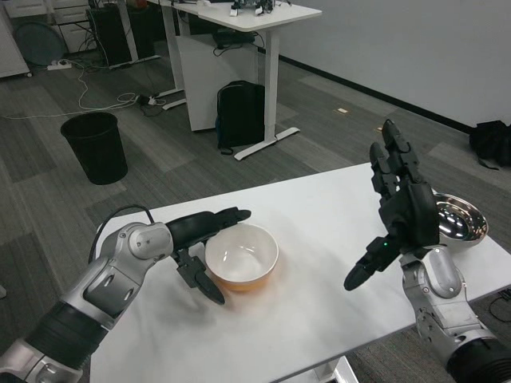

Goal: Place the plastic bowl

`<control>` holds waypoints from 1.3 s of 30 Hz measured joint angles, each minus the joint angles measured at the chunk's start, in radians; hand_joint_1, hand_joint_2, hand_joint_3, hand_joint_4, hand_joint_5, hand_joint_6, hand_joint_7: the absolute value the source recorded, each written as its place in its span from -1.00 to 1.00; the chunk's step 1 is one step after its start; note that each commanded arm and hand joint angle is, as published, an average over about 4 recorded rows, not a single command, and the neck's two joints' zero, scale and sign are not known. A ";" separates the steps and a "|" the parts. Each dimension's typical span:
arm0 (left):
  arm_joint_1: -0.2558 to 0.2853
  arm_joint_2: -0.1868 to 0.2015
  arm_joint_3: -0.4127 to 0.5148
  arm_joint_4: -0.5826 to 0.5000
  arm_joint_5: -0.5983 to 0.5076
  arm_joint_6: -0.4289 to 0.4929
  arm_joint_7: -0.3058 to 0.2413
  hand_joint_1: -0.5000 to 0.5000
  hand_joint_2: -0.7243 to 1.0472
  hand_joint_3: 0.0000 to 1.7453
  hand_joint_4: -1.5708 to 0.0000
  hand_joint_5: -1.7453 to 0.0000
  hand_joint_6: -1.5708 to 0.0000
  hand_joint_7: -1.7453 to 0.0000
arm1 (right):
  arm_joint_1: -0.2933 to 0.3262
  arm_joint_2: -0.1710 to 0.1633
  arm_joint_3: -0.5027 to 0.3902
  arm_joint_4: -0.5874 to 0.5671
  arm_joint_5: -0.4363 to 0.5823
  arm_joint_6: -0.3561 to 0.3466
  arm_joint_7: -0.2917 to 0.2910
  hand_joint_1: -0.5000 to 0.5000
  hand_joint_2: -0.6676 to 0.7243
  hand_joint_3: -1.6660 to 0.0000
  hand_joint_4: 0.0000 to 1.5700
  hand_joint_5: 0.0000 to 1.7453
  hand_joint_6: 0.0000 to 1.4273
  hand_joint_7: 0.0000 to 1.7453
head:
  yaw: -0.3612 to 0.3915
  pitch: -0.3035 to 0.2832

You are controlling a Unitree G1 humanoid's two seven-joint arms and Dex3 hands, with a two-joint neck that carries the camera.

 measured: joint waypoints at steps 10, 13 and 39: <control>0.001 0.015 0.062 0.000 -0.006 -0.003 0.004 -1.00 -0.90 -0.98 1.00 -1.00 1.00 1.00 | 0.000 0.008 0.001 0.001 -0.001 0.000 0.000 -0.75 0.91 1.00 -1.00 -1.00 -1.00 -1.00 | 0.012 -0.011; 0.004 0.009 0.106 -0.002 -0.007 -0.011 0.016 -1.00 -0.90 -0.95 1.00 -1.00 1.00 1.00 | 0.001 0.010 0.001 0.001 -0.001 0.000 0.000 -0.75 0.91 1.00 -1.00 -1.00 -1.00 -1.00 | 0.014 -0.013; 0.040 -0.232 0.526 -0.010 -0.464 -0.700 0.476 -1.00 -0.90 -0.95 1.00 1.00 1.00 1.00 | 0.003 0.015 0.001 -0.003 -0.005 -0.002 0.000 -0.75 0.91 1.00 -1.00 -1.00 -1.00 -1.00 | -0.023 0.136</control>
